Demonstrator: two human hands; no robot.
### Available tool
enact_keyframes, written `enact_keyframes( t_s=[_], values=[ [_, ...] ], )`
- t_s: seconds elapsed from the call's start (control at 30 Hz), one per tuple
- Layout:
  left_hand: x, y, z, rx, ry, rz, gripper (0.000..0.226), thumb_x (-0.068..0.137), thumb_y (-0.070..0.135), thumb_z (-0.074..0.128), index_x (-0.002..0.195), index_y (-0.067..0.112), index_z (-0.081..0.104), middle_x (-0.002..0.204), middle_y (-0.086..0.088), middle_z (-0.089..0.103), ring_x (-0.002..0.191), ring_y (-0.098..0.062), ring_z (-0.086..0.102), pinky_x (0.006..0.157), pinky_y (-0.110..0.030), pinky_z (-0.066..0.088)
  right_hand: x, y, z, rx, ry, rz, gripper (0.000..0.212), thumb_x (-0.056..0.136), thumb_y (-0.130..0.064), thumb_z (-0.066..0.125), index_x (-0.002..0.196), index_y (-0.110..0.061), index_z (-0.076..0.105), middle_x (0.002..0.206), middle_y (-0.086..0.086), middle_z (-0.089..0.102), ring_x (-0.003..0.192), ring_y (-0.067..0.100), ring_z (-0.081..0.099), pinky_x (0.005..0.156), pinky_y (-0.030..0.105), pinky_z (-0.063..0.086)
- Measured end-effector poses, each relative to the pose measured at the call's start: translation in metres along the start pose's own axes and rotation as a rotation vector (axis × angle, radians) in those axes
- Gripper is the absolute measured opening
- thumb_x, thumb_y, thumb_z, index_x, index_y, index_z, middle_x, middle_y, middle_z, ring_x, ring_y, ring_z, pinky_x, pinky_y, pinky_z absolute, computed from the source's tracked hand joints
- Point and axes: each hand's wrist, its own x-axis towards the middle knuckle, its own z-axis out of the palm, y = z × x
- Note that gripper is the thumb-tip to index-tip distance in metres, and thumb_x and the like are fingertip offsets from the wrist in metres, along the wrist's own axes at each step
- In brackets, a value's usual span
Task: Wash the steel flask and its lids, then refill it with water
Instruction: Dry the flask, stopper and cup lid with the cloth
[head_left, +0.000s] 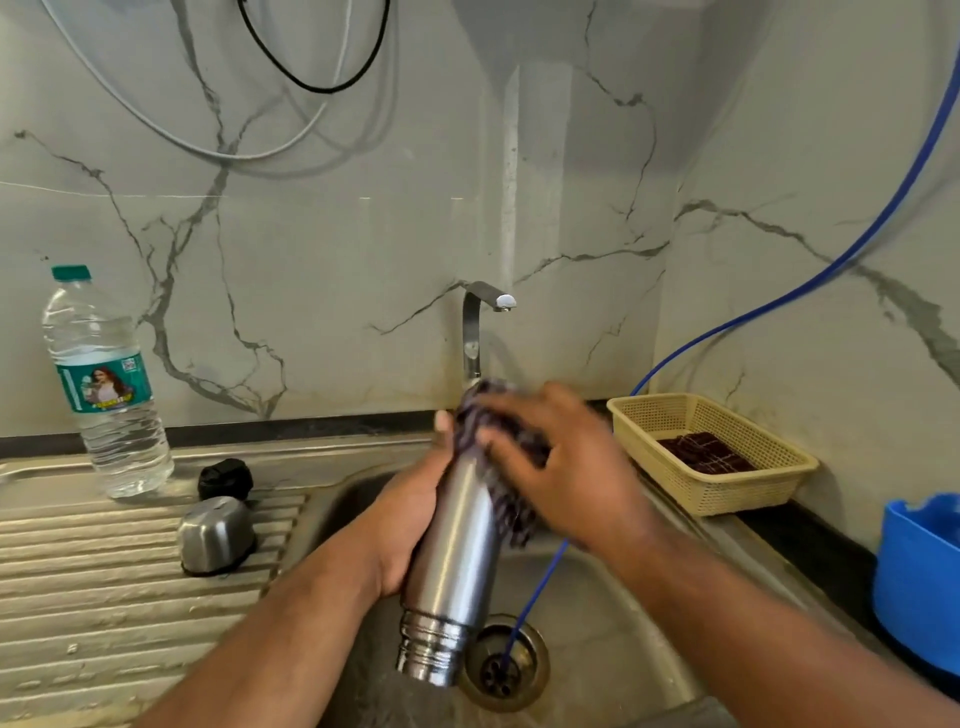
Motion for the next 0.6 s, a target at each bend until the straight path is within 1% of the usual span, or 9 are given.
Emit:
enact_keyframes(
  t_s=[0.1,0.17,0.2,0.27,0.33,0.37,0.43,0.53,0.6],
  values=[
    [0.000,0.006,-0.014,-0.222,0.004,0.046,0.101,0.077,0.089,0.031,0.133,0.011,0.061,0.111,-0.030,0.072,0.095,-0.044,0.074,0.074,-0.052,0.063,-0.018,-0.019,0.006,0.042,-0.304,-0.304,0.038,0.097,-0.056,0.057,0.132,-0.043,0.062,0.107,-0.014,0.050,0.087,0.001,0.053,0.073,0.021,0.050],
    [0.000,0.009,-0.026,-0.254,0.108,0.059,0.115,0.066,0.096,0.034,0.133,0.006,0.057,0.099,-0.030,0.073,0.083,-0.042,0.075,0.064,-0.046,0.062,-0.020,-0.019,0.004,0.028,-0.423,-0.514,0.037,0.098,-0.054,0.061,0.133,-0.041,0.064,0.106,-0.010,0.049,0.086,0.001,0.048,0.068,0.025,0.050],
    [-0.001,0.011,-0.029,-0.248,0.135,0.078,0.116,0.062,0.096,0.041,0.132,0.005,0.056,0.095,-0.029,0.074,0.080,-0.041,0.075,0.065,-0.044,0.062,-0.018,-0.015,0.003,0.015,-0.432,-0.573,0.037,0.098,-0.053,0.062,0.133,-0.042,0.064,0.106,-0.011,0.049,0.085,-0.002,0.043,0.065,0.023,0.048],
    [-0.002,0.012,-0.029,-0.204,0.133,0.132,0.113,0.055,0.091,0.066,0.132,0.009,0.055,0.101,-0.026,0.074,0.089,-0.042,0.075,0.079,-0.050,0.061,-0.015,-0.004,0.000,-0.021,-0.380,-0.493,0.035,0.098,-0.056,0.060,0.132,-0.048,0.061,0.108,-0.017,0.051,0.086,-0.008,0.043,0.067,0.017,0.045],
    [-0.003,0.010,-0.028,-0.033,0.196,0.229,0.117,0.036,0.079,0.088,0.130,0.018,0.056,0.106,-0.016,0.077,0.097,-0.035,0.075,0.089,-0.052,0.058,-0.009,0.014,-0.004,-0.072,-0.274,-0.214,0.039,0.097,-0.060,0.053,0.134,-0.051,0.058,0.108,-0.021,0.053,0.089,-0.005,0.053,0.074,0.019,0.049],
    [-0.002,0.008,-0.028,0.090,0.248,0.277,0.116,0.031,0.073,0.092,0.129,0.022,0.057,0.105,-0.008,0.077,0.098,-0.027,0.075,0.088,-0.048,0.059,-0.005,0.025,-0.007,-0.117,-0.212,-0.090,0.040,0.096,-0.060,0.053,0.134,-0.049,0.059,0.107,-0.021,0.054,0.091,-0.002,0.056,0.077,0.022,0.050],
    [0.000,0.004,-0.028,0.371,0.326,0.359,0.098,0.041,0.063,0.096,0.126,0.034,0.057,0.106,0.001,0.076,0.098,-0.014,0.073,0.085,-0.034,0.058,0.001,0.038,-0.018,-0.095,-0.039,0.045,0.035,0.095,-0.052,0.061,0.128,-0.043,0.067,0.104,-0.018,0.062,0.093,0.002,0.062,0.082,0.027,0.053],
    [0.009,-0.006,-0.027,0.715,0.338,0.472,0.080,0.056,0.048,0.097,0.124,0.044,0.055,0.105,0.016,0.070,0.094,-0.002,0.068,0.077,-0.022,0.057,0.007,0.031,-0.030,0.139,0.169,0.075,0.029,0.092,-0.043,0.071,0.119,-0.034,0.075,0.099,-0.014,0.070,0.094,0.003,0.067,0.084,0.028,0.055],
    [0.012,-0.011,-0.026,0.787,0.309,0.529,0.078,0.058,0.038,0.098,0.124,0.043,0.056,0.102,0.024,0.070,0.091,0.002,0.068,0.072,-0.020,0.057,0.006,0.014,-0.027,0.196,0.139,0.012,0.029,0.092,-0.046,0.071,0.118,-0.034,0.076,0.097,-0.014,0.069,0.091,0.003,0.067,0.080,0.023,0.054]
  ],
)
